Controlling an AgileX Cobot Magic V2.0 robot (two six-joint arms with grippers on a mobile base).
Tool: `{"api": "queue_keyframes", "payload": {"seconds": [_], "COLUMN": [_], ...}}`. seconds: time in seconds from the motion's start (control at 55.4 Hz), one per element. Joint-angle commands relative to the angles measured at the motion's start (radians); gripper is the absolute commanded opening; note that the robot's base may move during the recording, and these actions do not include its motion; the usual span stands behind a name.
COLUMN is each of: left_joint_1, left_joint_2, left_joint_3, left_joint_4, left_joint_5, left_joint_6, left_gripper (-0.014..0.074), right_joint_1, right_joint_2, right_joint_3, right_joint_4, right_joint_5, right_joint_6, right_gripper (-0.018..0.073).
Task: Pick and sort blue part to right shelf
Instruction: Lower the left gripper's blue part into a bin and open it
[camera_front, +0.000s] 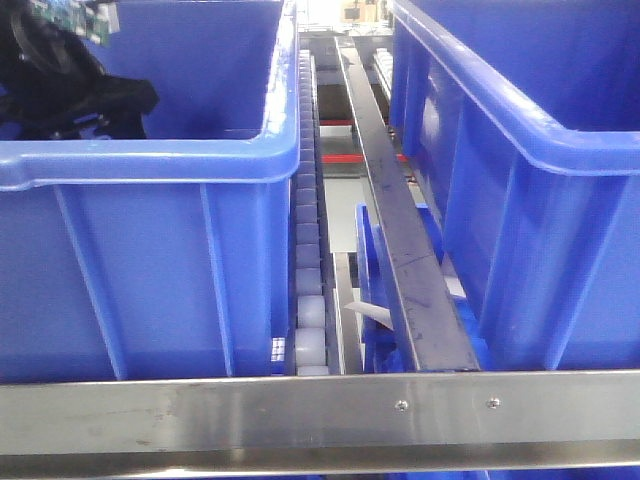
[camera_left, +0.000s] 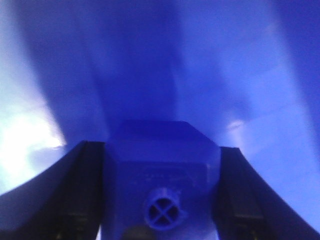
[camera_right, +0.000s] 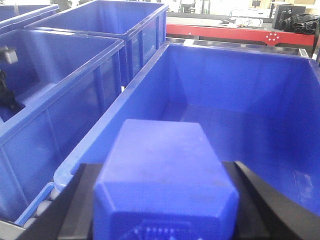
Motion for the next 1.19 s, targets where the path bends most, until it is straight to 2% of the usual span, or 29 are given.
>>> {"api": "queue_keyframes", "payload": {"seconds": [0.0, 0.163, 0.235, 0.56, 0.668, 0.813, 0.921, 1.174], "left_joint_1": [-0.007, -0.007, -0.007, -0.007, -0.007, -0.007, -0.007, -0.007], "left_joint_2": [-0.053, -0.053, -0.055, -0.167, -0.248, -0.371, -0.469, -0.78], "left_joint_3": [-0.04, -0.042, -0.042, -0.045, -0.045, -0.011, 0.05, 0.336], "left_joint_4": [-0.004, 0.006, 0.006, -0.012, -0.014, 0.015, 0.017, 0.017], "left_joint_5": [-0.042, -0.038, -0.038, -0.009, -0.001, 0.015, 0.001, -0.174], "left_joint_6": [-0.005, -0.005, -0.005, -0.005, -0.005, -0.005, -0.005, -0.005], "left_gripper": [0.0376, 0.0557, 0.0601, 0.0606, 0.0561, 0.0417, 0.0343, 0.0201], "right_joint_1": [-0.003, -0.003, -0.003, -0.003, -0.003, -0.003, -0.003, -0.003], "right_joint_2": [0.016, 0.016, 0.016, 0.016, 0.016, 0.016, 0.016, 0.016], "right_joint_3": [-0.027, -0.027, -0.027, -0.027, -0.027, -0.027, -0.027, -0.027], "right_joint_4": [-0.026, -0.026, -0.026, -0.026, -0.026, -0.026, -0.026, -0.022], "right_joint_5": [-0.088, -0.088, -0.088, -0.088, -0.088, -0.088, -0.088, -0.082], "right_joint_6": [-0.005, -0.005, -0.005, -0.005, -0.005, -0.005, -0.005, -0.005], "right_gripper": [0.0206, 0.0206, 0.0206, 0.0206, 0.0206, 0.0206, 0.0206, 0.0206]}}
